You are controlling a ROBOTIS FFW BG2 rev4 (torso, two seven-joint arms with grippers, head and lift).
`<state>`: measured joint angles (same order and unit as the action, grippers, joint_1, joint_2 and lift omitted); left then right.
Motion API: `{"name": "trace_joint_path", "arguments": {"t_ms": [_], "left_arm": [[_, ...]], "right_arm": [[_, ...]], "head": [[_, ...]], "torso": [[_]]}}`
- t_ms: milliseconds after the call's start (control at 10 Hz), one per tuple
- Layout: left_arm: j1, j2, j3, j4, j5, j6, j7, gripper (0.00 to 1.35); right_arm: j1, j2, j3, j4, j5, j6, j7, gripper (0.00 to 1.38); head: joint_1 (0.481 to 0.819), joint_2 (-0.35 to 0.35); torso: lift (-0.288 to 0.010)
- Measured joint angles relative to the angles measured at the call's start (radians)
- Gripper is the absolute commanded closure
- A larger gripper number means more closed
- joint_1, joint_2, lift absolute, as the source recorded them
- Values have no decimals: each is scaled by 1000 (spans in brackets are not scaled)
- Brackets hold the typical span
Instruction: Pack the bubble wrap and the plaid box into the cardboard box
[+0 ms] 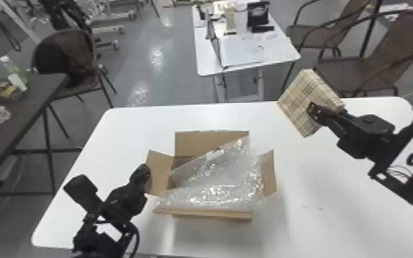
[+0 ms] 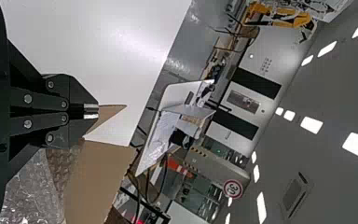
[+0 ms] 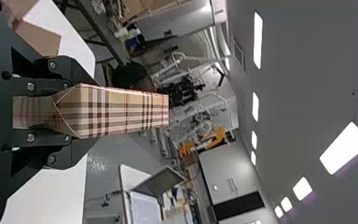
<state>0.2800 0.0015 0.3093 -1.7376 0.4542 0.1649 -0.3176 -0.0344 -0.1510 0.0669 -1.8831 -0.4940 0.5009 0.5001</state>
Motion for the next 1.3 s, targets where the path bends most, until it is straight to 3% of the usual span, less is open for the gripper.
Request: {"name": "trace_joint_path", "arguments": {"t_ms": [200, 800, 1000, 1300], "left_arm": [[-9, 0, -3, 3, -6, 5, 0, 1220], [-13, 0, -8, 10, -11, 7, -1, 1220], [-14, 0, -10, 12, -13, 8, -1, 1220], [-20, 0, -17, 19, -14, 8, -2, 1220]], "right_arm": [[-129, -50, 92, 73, -88, 169, 105, 1050], [-272, -65, 135, 125, -84, 582, 134, 1050], [-321, -59, 195, 260, -75, 557, 259, 1050], [-383, -12, 293, 526, -63, 369, 390, 1050]], "head": [[695, 313], [695, 342], [695, 350], [695, 350]], "torso": [[-64], [-64], [-63], [-63]]}}
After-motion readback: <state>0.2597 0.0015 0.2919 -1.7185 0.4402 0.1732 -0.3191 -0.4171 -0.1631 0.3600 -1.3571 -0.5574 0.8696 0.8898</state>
